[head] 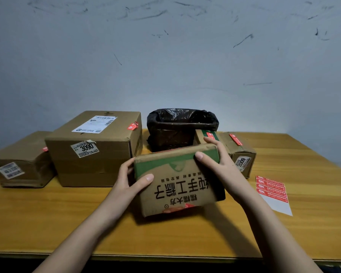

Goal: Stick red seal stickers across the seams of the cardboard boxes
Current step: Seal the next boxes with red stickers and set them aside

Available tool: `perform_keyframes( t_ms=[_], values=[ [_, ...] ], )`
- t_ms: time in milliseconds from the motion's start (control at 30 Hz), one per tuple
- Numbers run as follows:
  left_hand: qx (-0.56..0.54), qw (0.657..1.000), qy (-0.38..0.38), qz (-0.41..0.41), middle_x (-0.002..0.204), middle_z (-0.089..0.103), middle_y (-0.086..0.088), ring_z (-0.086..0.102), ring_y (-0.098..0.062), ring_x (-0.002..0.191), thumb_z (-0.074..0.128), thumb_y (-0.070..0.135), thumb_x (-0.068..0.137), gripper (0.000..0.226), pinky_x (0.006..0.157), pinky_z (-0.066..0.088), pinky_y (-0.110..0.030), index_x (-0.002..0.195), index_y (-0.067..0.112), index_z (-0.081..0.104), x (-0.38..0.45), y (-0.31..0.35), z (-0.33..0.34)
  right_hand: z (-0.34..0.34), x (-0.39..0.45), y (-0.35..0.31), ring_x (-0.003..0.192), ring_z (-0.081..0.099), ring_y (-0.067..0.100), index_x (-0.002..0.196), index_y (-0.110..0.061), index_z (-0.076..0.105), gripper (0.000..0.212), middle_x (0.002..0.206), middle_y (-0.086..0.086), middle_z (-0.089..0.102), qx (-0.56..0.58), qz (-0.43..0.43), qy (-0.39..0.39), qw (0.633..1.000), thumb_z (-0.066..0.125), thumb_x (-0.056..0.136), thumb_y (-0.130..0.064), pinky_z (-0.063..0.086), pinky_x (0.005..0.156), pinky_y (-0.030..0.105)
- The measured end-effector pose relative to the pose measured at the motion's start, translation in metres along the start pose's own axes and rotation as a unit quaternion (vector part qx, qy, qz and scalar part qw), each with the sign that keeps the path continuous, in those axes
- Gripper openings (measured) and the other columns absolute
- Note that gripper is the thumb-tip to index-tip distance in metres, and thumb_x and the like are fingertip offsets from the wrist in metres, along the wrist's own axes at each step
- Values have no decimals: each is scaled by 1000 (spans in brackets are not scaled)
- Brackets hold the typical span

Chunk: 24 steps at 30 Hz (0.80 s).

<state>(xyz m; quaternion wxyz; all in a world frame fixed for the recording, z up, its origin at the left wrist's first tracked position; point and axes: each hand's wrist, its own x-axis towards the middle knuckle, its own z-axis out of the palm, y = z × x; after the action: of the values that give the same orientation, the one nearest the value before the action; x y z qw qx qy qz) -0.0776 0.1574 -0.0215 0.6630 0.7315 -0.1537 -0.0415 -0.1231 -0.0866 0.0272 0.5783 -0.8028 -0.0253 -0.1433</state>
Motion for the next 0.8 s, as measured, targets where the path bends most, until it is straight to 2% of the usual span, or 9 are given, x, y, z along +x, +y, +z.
perform_keyframes(
  t_ms=[67,167,233,367,467,567,633,700,800],
  values=[
    [-36,999,14,-22,130,54,2,53,-16,117,70,69,43,103,84,47,-31,134,30,39,1,5,0,0,3,-3,104,65,9,121,-47,45,54,125,-6,59,39,-4,5,999,63,71,-57,54,86,30],
    [-79,995,25,-59,125,61,2,56,-22,115,69,70,45,96,98,43,-50,130,33,44,4,8,-2,0,4,-8,101,64,2,126,-40,45,54,128,-9,58,81,-6,1,997,63,76,-50,52,70,17],
    [-102,992,29,-67,123,61,4,53,-21,118,69,69,45,97,104,35,-59,131,32,43,6,11,-1,3,3,-10,98,65,0,131,-35,43,61,125,-9,60,88,-5,-1,996,67,77,-50,52,66,17],
    [-171,982,42,-74,119,64,-2,58,-22,113,73,61,46,100,98,44,-56,134,25,41,7,14,8,12,4,-4,124,52,11,137,-29,41,75,138,-3,51,140,-26,91,986,64,71,-52,45,101,32],
    [-249,965,38,-79,123,65,-7,61,-25,113,74,58,52,95,92,51,-52,135,25,43,8,11,17,27,-1,-3,128,46,8,144,-29,32,97,141,-6,46,212,-12,149,966,66,58,-61,35,112,40],
    [-324,942,49,-78,121,66,-9,64,-25,110,75,53,58,88,79,57,-42,135,23,45,9,13,32,46,-10,-5,131,45,12,149,-35,16,116,150,-2,38,241,27,110,964,72,50,-60,33,113,43],
    [-356,930,59,-75,122,65,-9,63,-26,111,76,52,57,91,73,57,-37,136,22,46,8,16,43,56,-13,-7,124,52,8,149,-36,10,118,151,0,35,243,39,81,966,78,54,-49,41,107,39],
    [-369,924,64,-74,125,64,-10,62,-27,113,79,53,55,95,74,56,-37,138,23,45,8,16,50,61,-13,-9,111,57,-3,149,-34,10,112,148,0,39,230,30,70,970,77,60,-37,48,99,30],
    [-361,929,48,-69,128,62,-9,61,-27,115,83,53,53,98,84,55,-44,139,26,43,8,13,51,58,-10,-11,114,54,2,149,-34,10,110,145,1,41,191,17,82,978,80,64,-28,48,99,31]
  ],
)
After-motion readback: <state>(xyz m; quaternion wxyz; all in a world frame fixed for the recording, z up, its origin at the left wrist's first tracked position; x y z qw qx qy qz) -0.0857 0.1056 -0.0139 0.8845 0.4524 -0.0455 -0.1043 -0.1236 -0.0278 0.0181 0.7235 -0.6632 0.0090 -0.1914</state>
